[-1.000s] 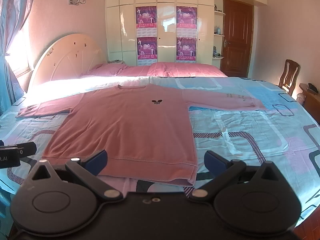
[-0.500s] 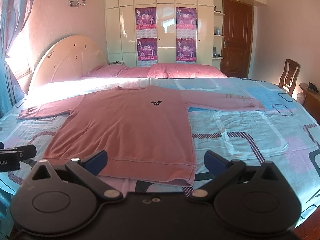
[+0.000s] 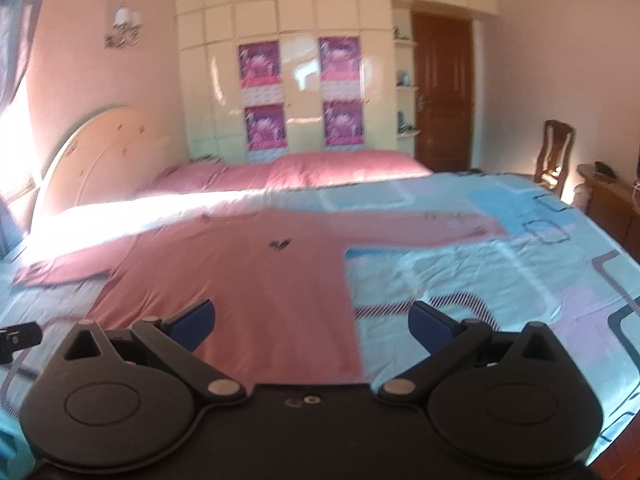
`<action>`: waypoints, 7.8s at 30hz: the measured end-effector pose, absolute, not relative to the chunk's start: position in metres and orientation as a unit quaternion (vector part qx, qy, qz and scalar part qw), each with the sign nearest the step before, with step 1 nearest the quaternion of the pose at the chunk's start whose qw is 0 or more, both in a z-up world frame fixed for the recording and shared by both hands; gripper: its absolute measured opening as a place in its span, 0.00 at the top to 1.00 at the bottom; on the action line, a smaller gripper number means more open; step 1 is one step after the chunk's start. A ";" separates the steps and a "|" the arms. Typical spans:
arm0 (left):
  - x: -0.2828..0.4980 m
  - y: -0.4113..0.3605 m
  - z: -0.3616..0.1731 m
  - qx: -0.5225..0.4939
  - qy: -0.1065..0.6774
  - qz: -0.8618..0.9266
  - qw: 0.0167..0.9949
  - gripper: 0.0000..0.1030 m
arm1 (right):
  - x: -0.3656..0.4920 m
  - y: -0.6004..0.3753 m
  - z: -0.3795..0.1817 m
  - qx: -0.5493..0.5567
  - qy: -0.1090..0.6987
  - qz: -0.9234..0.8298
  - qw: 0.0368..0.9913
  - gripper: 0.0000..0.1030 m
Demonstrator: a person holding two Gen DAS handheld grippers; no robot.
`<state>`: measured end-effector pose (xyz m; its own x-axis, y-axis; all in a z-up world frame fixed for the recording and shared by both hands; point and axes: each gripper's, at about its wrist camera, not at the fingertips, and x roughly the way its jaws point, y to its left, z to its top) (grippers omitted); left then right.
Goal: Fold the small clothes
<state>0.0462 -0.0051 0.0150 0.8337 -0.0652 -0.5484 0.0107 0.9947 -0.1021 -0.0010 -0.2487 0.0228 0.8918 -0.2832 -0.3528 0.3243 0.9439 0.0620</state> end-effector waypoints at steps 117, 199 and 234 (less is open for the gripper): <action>0.484 0.017 -0.145 -0.080 0.361 -0.086 0.925 0.44 | 0.391 -0.403 -0.063 0.241 0.227 -0.211 0.920 0.73; 0.504 -0.055 -0.142 0.001 0.340 -0.085 0.936 0.32 | 0.468 -0.441 -0.027 0.059 0.283 -0.100 0.952 0.67; 0.352 0.419 -0.183 -0.374 0.216 0.269 0.861 0.31 | 0.480 -0.177 -0.030 0.157 0.307 -0.037 0.938 0.59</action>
<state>0.3521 0.4189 -0.1829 0.7622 0.3011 -0.5730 -0.6242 0.5766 -0.5272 0.4804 -0.1771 -0.0303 0.8085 0.0264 -0.5878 0.1664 0.9480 0.2714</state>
